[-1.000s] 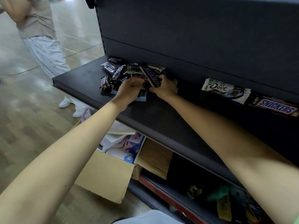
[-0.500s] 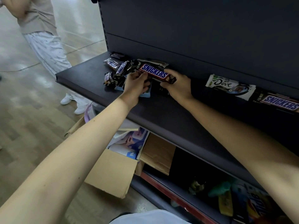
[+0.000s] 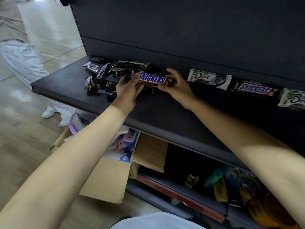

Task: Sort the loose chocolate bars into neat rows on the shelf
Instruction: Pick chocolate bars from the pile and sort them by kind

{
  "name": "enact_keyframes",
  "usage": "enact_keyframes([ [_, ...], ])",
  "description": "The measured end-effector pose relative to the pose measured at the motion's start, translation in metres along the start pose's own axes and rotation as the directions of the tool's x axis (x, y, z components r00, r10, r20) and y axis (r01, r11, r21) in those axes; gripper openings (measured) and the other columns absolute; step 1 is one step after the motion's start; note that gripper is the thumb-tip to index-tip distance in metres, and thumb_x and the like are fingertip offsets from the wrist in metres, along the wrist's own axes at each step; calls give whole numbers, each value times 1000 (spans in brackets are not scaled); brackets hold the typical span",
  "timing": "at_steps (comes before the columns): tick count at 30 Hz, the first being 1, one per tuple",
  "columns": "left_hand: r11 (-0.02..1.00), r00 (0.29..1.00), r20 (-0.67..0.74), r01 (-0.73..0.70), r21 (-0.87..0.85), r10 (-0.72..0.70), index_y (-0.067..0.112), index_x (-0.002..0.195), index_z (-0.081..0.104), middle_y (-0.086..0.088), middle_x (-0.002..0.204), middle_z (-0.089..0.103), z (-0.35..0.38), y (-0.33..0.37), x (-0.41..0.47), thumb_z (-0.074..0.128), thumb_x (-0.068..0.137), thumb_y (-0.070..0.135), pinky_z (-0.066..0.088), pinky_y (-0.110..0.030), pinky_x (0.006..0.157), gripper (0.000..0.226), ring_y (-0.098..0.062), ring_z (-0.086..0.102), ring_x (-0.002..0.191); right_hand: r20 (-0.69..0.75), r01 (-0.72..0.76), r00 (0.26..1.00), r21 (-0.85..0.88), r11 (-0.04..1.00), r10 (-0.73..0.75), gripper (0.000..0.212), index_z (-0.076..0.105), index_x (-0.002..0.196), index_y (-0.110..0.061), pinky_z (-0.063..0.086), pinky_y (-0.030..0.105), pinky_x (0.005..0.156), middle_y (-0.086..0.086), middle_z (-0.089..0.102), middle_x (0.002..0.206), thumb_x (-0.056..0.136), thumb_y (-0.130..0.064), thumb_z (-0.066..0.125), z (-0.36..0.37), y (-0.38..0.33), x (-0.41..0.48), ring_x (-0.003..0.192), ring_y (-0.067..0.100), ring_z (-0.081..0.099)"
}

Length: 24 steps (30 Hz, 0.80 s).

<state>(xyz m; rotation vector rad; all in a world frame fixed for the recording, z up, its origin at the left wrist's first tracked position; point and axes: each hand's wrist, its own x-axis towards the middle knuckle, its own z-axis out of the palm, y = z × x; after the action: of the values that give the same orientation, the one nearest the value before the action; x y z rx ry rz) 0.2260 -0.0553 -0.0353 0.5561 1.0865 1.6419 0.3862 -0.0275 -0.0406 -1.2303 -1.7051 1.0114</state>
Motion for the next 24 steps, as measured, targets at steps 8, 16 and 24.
enact_keyframes([
  [8,996,991,119,47,78,-56,17,94,54,5,87,62,49,-23,-27,60,89,14,54,-16,67,8,-5,61,77,-86,-208,966,303,930,244,51,43,131,-16,55,20,63,3,60,100,86,-17,66,-44,11,-32,67,9,61],
  [16,912,948,285,13,411,-142,24,91,57,10,81,58,105,-61,-52,61,88,29,44,-17,63,6,-2,53,71,-364,-227,893,141,964,264,44,50,122,-18,41,17,47,-4,54,80,83,-25,69,-116,24,-81,55,6,45],
  [24,870,887,415,-32,492,-203,22,79,55,5,75,57,148,-94,-77,62,88,22,46,-15,57,11,-4,50,62,-487,-255,821,156,954,299,38,51,116,-15,44,21,54,3,56,96,83,-21,69,-166,42,-120,65,7,50],
])
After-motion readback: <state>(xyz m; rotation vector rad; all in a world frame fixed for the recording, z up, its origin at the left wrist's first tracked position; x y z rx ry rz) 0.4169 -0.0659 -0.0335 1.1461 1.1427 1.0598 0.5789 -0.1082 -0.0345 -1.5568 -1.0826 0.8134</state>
